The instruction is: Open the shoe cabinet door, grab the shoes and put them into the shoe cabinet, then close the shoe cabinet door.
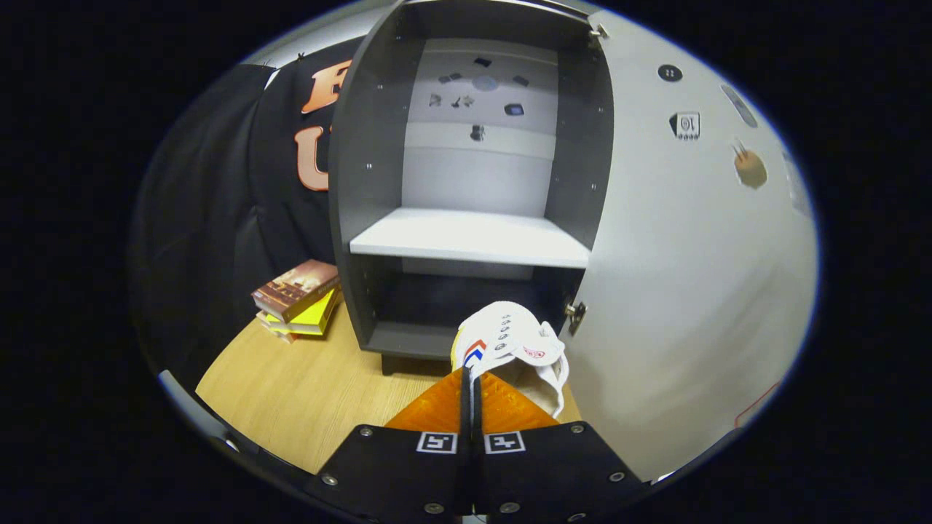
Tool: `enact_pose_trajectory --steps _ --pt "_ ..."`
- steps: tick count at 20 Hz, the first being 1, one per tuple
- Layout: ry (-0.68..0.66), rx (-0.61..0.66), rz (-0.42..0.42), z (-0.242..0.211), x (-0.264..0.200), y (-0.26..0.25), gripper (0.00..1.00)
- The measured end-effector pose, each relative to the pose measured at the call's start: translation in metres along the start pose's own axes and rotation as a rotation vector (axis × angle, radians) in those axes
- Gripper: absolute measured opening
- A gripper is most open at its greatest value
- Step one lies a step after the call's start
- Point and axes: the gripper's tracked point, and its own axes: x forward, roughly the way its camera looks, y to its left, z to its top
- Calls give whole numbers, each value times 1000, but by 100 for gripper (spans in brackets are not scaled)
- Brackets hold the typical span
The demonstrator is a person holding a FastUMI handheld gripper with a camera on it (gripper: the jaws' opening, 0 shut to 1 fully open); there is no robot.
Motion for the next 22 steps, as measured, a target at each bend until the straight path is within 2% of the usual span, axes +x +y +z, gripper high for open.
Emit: enact_pose_trajectory --steps 5,8,14,18,22 --pt "-148 -49 -10 87 -19 -4 0" --pt "-193 -56 0 125 -5 -1 0" --pt "-229 -35 37 174 73 4 0" --pt "-218 -62 54 186 138 17 0" --pt "-188 -86 59 189 184 30 0"
